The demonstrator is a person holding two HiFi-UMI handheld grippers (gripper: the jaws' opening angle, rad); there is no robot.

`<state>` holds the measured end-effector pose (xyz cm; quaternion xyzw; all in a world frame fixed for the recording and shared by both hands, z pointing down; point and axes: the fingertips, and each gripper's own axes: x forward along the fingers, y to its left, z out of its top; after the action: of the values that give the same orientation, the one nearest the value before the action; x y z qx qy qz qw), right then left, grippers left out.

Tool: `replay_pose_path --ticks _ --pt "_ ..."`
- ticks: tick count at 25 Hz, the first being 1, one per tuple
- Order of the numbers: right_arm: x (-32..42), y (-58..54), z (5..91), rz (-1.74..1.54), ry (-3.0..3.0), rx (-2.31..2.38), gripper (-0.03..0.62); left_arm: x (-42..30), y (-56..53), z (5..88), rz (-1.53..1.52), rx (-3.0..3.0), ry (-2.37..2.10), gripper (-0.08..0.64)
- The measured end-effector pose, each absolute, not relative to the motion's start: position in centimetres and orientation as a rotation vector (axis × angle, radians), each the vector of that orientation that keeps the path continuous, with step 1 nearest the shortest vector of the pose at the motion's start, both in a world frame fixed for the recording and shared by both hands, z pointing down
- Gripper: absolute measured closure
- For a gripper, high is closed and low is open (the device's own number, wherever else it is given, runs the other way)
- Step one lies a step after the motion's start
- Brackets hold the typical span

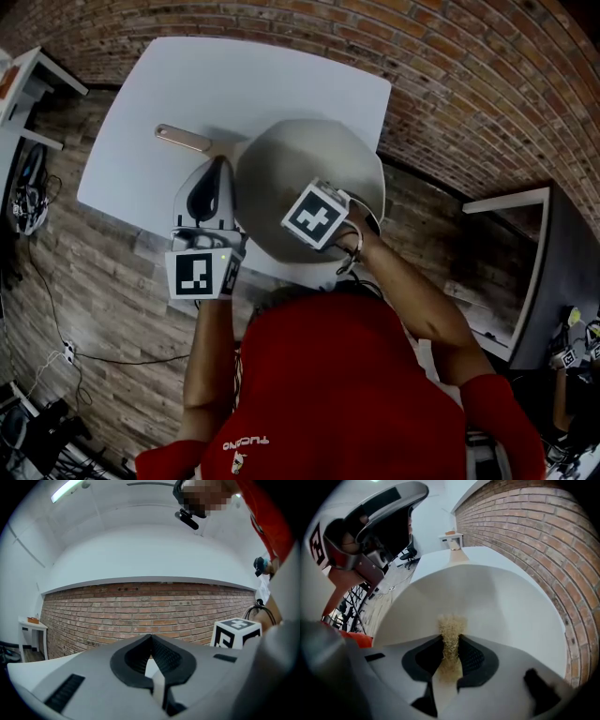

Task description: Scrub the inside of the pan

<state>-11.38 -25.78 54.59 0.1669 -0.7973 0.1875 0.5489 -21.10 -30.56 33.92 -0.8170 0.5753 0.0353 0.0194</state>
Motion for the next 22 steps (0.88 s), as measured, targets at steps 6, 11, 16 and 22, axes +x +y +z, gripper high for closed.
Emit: replay_pose_path --ticks 6,11,16,22 --pt "-12.2 -23.5 56.1 0.414 -1.844 0.289 0.506 -21.1 -30.1 34.3 0.102 -2.545 1.782 0.548" --pt "-11.1 -23.1 57.0 0.423 -1.792 0.276 0.506 -21.5 -30.0 34.5 0.075 -2.532 1.81 0.548" --pt "-9.7 -24.0 57.3 0.445 -1.765 0.326 0.506 -21.3 -30.0 34.4 0.094 -2.541 1.778 0.548" --pt "-7.2 -25.8 57.0 0.437 -1.711 0.423 0.506 -21.0 -29.8 34.8 0.057 -2.559 1.769 0.548"
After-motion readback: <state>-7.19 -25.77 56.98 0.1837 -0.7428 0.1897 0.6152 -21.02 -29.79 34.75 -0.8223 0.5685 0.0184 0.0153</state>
